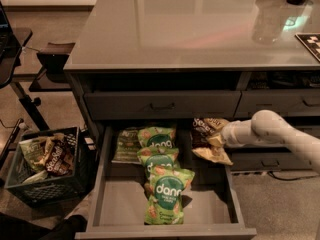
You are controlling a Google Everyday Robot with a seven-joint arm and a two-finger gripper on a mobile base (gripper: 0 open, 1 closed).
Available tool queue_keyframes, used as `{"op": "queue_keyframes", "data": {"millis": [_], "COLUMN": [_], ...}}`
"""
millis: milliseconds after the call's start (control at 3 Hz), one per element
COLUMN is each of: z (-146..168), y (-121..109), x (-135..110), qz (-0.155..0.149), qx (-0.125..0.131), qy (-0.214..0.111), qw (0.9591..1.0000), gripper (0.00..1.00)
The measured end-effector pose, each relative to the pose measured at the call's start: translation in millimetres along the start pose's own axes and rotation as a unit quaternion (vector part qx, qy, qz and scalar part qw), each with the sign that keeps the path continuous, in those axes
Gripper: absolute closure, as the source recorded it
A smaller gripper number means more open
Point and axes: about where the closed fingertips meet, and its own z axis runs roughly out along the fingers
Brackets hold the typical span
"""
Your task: Pick brown chip bag from middle drawer and place on counter
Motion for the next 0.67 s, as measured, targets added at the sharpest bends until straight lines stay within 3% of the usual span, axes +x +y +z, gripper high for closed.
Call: {"op": "queue_keyframes", "data": {"millis": [333, 667], "z": [-37, -70], "y": [-1, 24], "x": [-10, 17], "qz": [-0.049, -0.060], "qx": [-0.037, -0.097], "qy": [0.023, 0.053], "qw": [0.9978, 0.9920], "gripper": [1.00, 1.00]}}
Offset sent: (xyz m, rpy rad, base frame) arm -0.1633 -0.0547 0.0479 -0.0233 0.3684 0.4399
